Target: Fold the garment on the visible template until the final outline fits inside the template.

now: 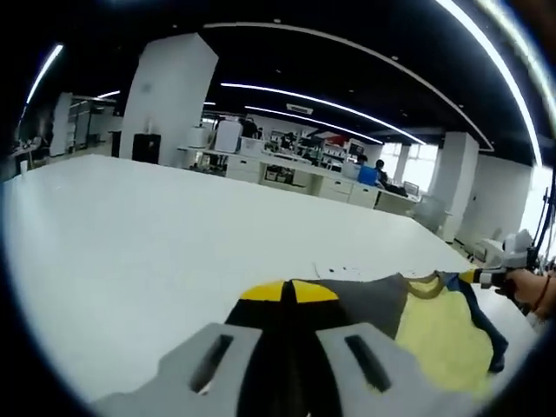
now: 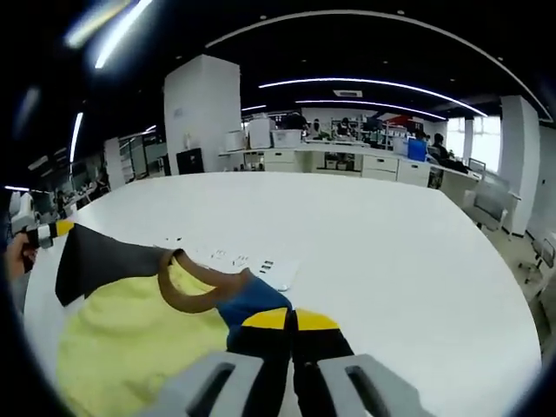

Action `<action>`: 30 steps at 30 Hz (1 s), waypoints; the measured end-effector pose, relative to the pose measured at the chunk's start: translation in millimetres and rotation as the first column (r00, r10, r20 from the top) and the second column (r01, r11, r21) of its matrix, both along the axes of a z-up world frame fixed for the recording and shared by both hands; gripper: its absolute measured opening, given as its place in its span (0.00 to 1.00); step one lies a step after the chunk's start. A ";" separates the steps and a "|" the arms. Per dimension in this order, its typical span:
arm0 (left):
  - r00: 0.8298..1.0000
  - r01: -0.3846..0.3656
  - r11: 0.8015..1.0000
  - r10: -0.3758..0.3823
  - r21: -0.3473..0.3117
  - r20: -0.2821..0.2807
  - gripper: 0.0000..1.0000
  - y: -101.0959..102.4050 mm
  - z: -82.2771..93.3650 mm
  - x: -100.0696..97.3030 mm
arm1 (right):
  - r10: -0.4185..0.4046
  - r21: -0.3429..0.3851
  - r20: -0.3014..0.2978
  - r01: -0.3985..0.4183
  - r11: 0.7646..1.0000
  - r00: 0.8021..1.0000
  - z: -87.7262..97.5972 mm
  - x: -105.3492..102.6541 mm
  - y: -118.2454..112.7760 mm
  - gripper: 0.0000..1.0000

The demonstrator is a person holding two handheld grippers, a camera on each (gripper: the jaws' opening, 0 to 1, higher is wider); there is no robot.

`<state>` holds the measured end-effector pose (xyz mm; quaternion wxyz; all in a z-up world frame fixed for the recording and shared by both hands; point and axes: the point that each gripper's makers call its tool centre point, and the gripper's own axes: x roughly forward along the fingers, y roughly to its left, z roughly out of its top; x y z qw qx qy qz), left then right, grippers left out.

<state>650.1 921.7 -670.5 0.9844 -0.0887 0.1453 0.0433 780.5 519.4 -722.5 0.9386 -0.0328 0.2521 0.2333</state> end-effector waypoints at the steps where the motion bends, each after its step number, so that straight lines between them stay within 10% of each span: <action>1: 1.000 -0.005 1.000 0.005 0.014 -0.014 0.00 1.5 -3.4 -0.5 | 0.000 0.002 -0.003 0.000 1.000 1.000 -0.8 0.2 0.1 0.00; 14: 0.999 0.002 1.000 -0.001 0.024 -0.042 0.01 3.3 -15.8 -1.2 | -0.005 -0.018 -0.047 0.005 1.000 0.999 -11.2 -0.7 -4.1 0.05; 30: 1.000 0.012 0.995 -0.010 0.101 -0.023 0.70 4.6 11.2 -28.9 | 0.036 -0.005 -0.142 -0.037 0.999 0.989 7.1 -46.9 -4.5 0.59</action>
